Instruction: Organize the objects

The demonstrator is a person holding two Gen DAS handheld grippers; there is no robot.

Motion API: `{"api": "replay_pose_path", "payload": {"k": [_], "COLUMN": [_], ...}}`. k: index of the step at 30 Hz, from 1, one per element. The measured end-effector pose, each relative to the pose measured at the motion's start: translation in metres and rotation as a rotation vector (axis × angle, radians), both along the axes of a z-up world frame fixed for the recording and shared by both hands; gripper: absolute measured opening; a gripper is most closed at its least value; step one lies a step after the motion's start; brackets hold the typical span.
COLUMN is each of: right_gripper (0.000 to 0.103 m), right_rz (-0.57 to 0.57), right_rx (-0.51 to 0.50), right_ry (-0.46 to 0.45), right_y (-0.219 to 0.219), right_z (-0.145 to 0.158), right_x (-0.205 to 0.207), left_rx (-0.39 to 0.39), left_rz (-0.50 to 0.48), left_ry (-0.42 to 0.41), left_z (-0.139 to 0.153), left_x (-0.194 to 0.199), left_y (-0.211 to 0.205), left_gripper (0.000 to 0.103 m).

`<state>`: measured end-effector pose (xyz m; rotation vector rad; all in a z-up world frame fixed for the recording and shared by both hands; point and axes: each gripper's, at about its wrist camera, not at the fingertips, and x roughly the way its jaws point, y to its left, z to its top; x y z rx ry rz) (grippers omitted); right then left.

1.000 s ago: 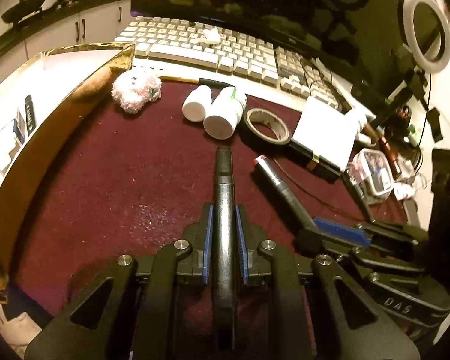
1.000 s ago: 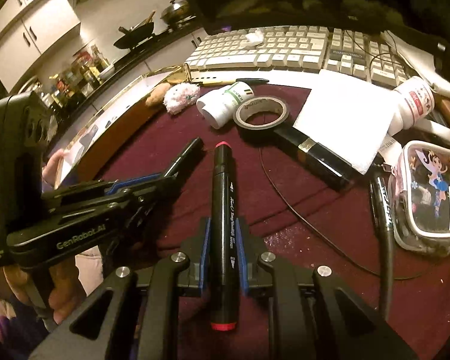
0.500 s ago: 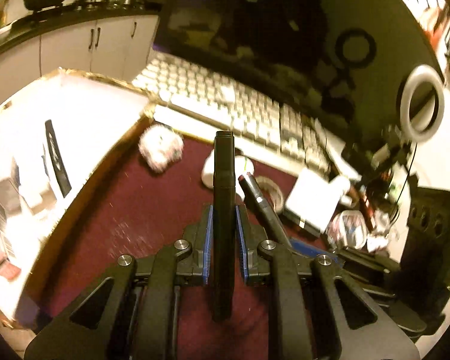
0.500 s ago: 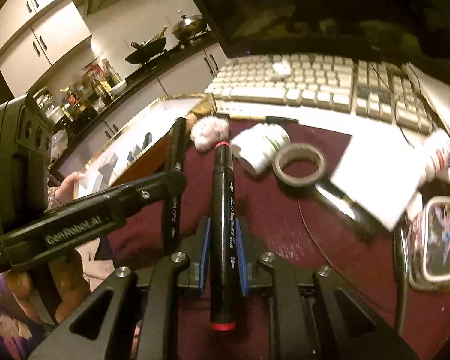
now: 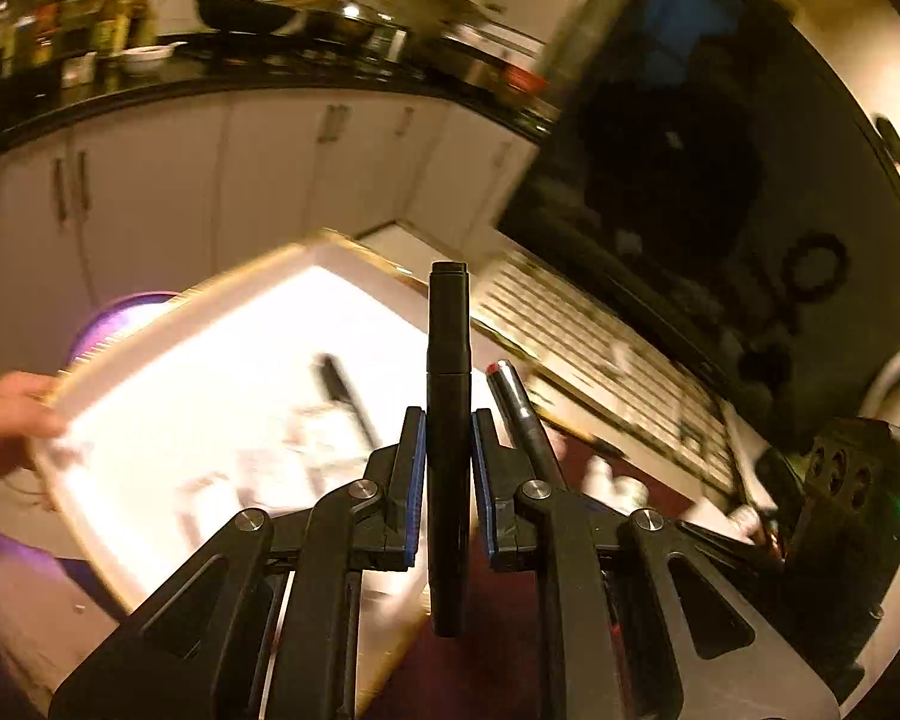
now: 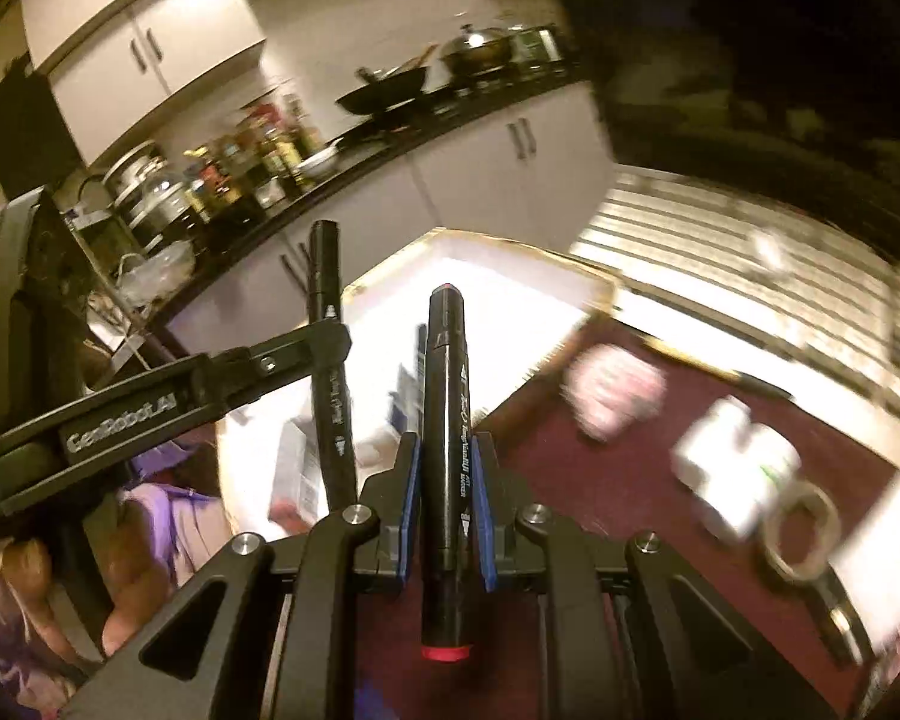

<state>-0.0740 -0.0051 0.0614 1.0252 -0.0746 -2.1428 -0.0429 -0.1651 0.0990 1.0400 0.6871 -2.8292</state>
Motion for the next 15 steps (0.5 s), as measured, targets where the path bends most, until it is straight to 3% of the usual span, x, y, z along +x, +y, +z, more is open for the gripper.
{"api": "replay_pose_path", "payload": {"k": [11, 15], "right_gripper": [0.015, 0.015], "right_rz": [-0.046, -0.043], "right_rx": [0.03, 0.091], "right_ry": [-0.059, -0.059], "right_y": [-0.067, -0.082], "right_z": [-0.024, -0.043], "right_x": [-0.069, -0.077], "left_rx": [-0.07, -0.074], "left_rz": [0.186, 0.219], "left_ry": [-0.092, -0.14], "left_z": [-0.024, -0.042], "left_x": [-0.005, -0.011], "left_y": [-0.071, -0.092], "left_gripper": [0.014, 0.014]}}
